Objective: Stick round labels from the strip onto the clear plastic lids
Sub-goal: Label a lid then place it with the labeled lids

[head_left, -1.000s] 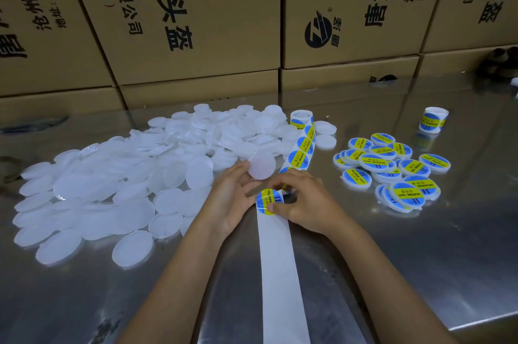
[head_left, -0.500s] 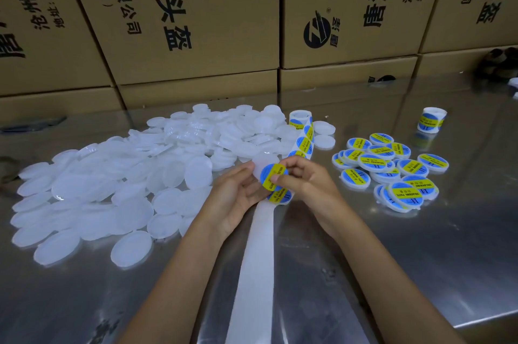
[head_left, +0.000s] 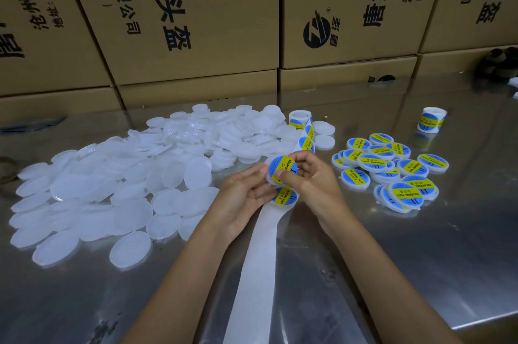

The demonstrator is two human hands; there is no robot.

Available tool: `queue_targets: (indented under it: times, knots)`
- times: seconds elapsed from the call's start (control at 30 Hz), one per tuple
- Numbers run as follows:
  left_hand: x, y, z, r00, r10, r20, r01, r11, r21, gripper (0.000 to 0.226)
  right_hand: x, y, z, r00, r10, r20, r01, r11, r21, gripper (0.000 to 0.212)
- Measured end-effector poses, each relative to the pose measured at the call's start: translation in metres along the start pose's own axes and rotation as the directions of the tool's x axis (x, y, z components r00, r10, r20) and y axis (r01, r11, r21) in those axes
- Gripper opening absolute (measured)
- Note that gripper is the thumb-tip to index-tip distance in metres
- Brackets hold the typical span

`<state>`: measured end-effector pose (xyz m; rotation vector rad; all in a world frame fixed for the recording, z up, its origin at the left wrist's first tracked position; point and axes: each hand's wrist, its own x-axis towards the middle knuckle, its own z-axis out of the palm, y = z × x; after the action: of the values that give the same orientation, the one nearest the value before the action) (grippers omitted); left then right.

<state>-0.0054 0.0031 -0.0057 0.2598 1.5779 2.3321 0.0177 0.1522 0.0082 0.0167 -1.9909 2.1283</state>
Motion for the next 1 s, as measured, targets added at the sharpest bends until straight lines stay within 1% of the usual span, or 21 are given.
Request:
queue_targets:
  times: [0.23,0.43,0.63,0.73,0.83,0.93,1.0]
  knots:
    - [-0.001,0.000,0.003,1.000,-0.003,0.027,0.005,0.999,-0.048,0.035,0.000,0.002,0.001,0.999,-0.010,-0.031,0.009,1.000,-0.024,0.022]
    - [0.000,-0.001,0.004,1.000,-0.005,0.014,0.007,0.996,-0.091,0.034,0.001,0.003,0.002,0.999,-0.014,-0.037,0.013,0.999,-0.034,0.022]
    - [-0.001,0.000,0.006,1.000,-0.005,0.016,0.007,0.990,-0.141,0.028,0.002,0.005,0.002,0.996,-0.064,-0.055,0.060,0.995,-0.085,0.021]
    - [-0.002,0.000,0.006,1.000,-0.003,0.011,0.004,0.989,-0.148,0.025,0.004,0.008,0.002,0.992,-0.106,-0.070,0.094,0.984,-0.150,0.021]
    - [-0.003,0.001,0.007,1.000,0.000,0.010,0.002,0.988,-0.155,0.025,0.005,0.013,0.002,0.983,-0.158,-0.093,0.127,0.953,-0.274,0.021]
    - [-0.003,0.002,0.007,1.000,-0.002,0.010,0.004,0.979,-0.205,0.026,0.004,0.017,0.002,0.963,-0.248,-0.105,0.194,0.908,-0.371,0.029]
    - [-0.003,0.003,0.007,1.000,-0.006,0.008,0.008,0.963,-0.271,0.026,0.004,0.018,0.001,0.953,-0.281,-0.117,0.220,0.902,-0.372,0.046]
